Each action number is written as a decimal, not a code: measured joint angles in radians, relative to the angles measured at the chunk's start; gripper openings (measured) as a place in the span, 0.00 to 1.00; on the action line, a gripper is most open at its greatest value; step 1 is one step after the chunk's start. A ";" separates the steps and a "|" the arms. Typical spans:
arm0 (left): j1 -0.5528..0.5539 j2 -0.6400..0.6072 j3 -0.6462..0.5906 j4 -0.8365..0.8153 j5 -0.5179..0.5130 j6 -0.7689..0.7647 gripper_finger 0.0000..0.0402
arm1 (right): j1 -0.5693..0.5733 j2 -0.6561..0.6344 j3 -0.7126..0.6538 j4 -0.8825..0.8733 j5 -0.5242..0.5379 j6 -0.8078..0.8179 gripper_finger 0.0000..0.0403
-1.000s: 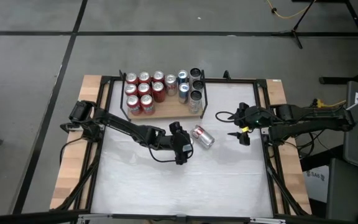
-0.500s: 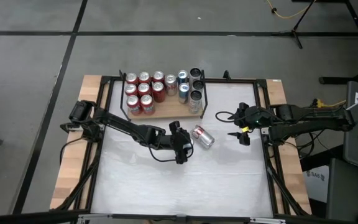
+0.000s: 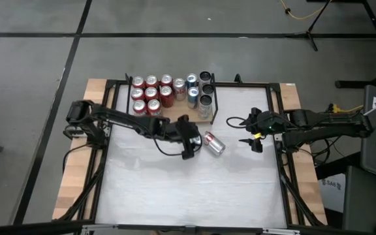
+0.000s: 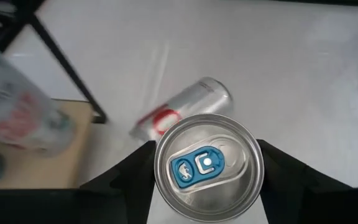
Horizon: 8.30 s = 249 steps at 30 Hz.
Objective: Place canned beverage on shelf
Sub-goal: Put the blue soda can on the shelf aligned with the other blue soda cans, then put the red silver soda can on the shelf aligned with the other red silver soda can
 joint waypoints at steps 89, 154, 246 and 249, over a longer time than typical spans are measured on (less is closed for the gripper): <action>0.387 -0.064 0.000 0.048 0.069 0.255 0.66 | 0.000 0.000 0.000 0.001 0.000 0.000 0.83; 0.056 -0.447 0.000 -0.421 0.042 0.060 0.66 | 0.191 0.614 0.001 0.428 0.274 0.689 0.83; -0.093 -0.447 -0.525 0.112 0.042 -0.748 0.66 | 0.190 0.752 0.000 0.956 0.097 0.469 0.73; -0.093 -0.447 -0.525 0.129 0.054 -0.787 0.66 | 0.190 0.751 0.000 0.987 0.097 0.420 0.73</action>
